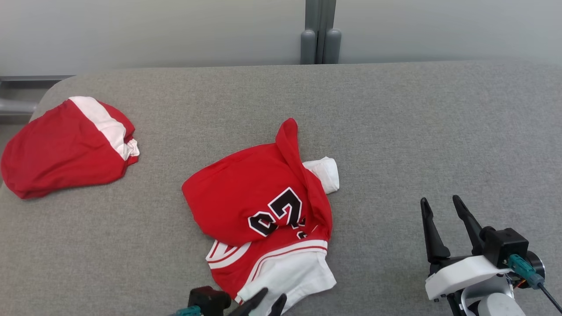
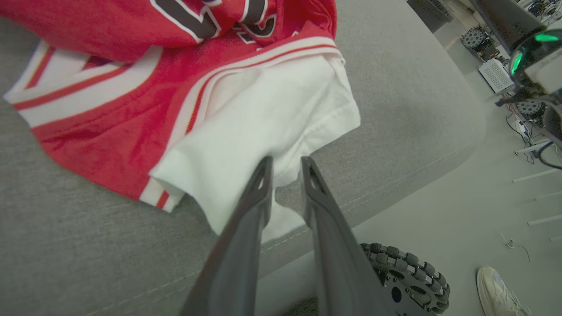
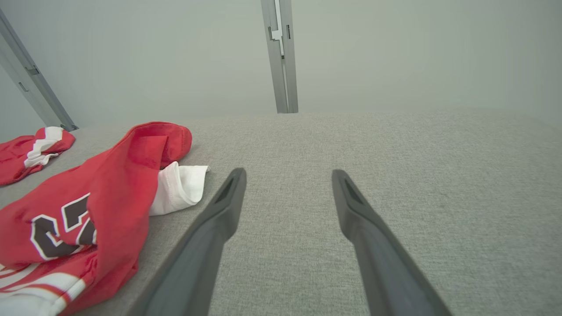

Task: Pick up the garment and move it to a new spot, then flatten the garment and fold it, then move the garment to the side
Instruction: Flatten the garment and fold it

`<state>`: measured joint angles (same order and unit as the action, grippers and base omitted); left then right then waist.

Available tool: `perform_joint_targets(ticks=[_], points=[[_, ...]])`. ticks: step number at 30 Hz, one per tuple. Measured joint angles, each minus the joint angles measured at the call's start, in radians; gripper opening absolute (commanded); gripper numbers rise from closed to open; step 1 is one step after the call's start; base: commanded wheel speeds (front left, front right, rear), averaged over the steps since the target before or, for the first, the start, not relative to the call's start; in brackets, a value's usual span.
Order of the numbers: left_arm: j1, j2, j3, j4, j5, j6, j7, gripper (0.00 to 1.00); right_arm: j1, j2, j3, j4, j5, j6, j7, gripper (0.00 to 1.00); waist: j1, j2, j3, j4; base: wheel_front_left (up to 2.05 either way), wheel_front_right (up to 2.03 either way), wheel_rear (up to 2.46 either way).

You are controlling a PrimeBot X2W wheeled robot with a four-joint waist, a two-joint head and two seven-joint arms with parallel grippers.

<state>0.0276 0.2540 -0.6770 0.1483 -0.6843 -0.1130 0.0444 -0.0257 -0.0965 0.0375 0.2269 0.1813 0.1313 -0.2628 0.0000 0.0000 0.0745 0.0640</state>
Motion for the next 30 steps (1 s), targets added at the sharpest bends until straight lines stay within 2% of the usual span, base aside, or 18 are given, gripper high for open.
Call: perform_joint_targets(ticks=[5,7,10,13,17,20,23,26,30], points=[[-0.035,0.008,0.072,-0.064,0.046,0.031,-0.151,1.0,0.001,0.003,0.0,0.002,0.0,0.0,0.0,1.0,0.0,0.0,-0.004,-0.007,0.0,0.0,0.0],[-0.052,0.01,0.145,-0.073,0.082,0.082,-0.259,1.0,0.001,0.004,-0.002,0.004,0.0,0.0,0.0,1.0,0.0,0.0001,-0.004,-0.017,0.0,0.0,0.0],[-0.063,0.006,0.243,-0.08,0.123,0.133,-0.302,1.0,0.001,0.004,-0.006,0.005,0.0,0.0,0.0,1.0,0.0,0.0,-0.003,-0.029,0.0,0.0,0.0],[-0.064,-0.011,0.345,-0.106,0.177,0.161,-0.306,1.0,0.0,0.004,-0.013,0.006,0.0,0.0,0.0,1.0,0.0,0.0,0.001,-0.039,0.0,0.0,0.0],[-0.05,-0.042,0.463,-0.133,0.277,0.163,-0.307,1.0,-0.001,0.001,-0.019,0.006,0.0,0.0,0.0,1.0,0.0,0.0,0.01,-0.05,0.0,0.0,0.0],[-0.018,-0.104,0.571,-0.159,0.323,0.165,-0.309,1.0,-0.004,0.001,-0.021,0.006,0.0,0.0,0.0,1.0,0.0,0.0,0.016,-0.057,0.0,0.0,0.0],[0.01,-0.133,0.642,-0.159,0.382,0.147,-0.309,1.0,-0.006,0.001,-0.023,0.007,0.0,0.0,0.0,1.0,0.0,0.0,0.022,-0.061,0.0,0.0,0.0],[0.026,-0.154,0.685,-0.138,0.436,0.119,-0.309,1.0,-0.006,0.003,-0.023,0.011,0.0,0.0,0.0,1.0,0.0,0.0,0.025,-0.061,0.0,0.0,0.0],[0.029,-0.178,0.731,-0.108,0.485,0.103,-0.309,1.0,-0.009,0.003,-0.021,0.026,-0.001,0.0,0.0,1.0,0.0,0.0,0.026,-0.055,0.0,0.0,0.0]])
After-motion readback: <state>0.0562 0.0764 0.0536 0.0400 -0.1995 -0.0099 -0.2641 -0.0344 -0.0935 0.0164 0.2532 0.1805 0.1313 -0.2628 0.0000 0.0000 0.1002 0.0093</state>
